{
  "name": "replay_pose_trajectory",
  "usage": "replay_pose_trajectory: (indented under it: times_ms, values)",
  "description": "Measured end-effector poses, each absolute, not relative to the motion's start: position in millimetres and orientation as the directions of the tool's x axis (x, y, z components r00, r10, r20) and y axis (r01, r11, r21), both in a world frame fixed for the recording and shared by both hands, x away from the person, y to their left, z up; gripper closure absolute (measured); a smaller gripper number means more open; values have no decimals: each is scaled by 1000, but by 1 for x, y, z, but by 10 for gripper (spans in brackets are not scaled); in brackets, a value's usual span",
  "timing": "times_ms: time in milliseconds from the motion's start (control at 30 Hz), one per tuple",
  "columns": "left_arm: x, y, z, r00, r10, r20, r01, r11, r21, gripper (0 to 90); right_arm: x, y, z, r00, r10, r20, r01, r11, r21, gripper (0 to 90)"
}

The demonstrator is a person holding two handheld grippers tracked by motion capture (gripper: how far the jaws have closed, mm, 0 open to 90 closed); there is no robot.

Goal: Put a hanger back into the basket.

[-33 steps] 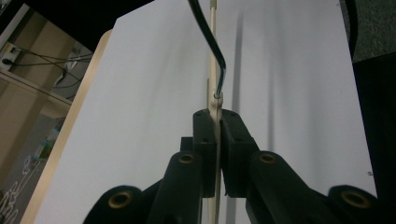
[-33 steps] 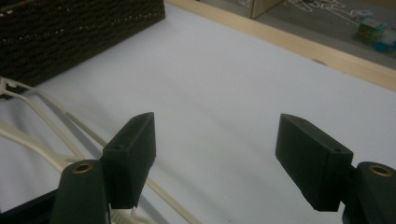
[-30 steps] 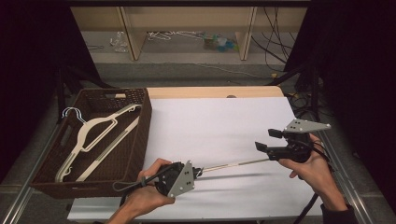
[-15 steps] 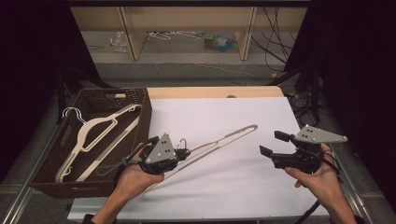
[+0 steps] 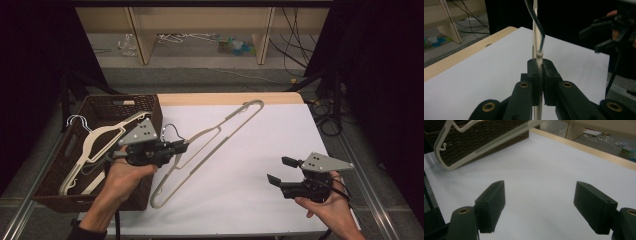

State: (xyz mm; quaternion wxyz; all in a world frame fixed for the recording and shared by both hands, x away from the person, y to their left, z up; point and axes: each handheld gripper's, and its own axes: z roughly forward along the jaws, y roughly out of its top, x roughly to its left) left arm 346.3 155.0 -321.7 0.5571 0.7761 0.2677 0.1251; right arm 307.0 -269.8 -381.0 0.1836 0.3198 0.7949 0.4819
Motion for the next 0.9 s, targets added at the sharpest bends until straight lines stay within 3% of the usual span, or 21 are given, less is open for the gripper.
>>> replay_pose_trajectory:
  times_ms: [533,900]
  values:
    - [357,210,-261,772,612,-171,270,-72,960,855,293,-269,-404,-740,672,15,313,324,893,239]
    - [365,271,-245,681,702,-210,266,29,963,855,292,-269,-408,-748,663,4,304,338,891,232]
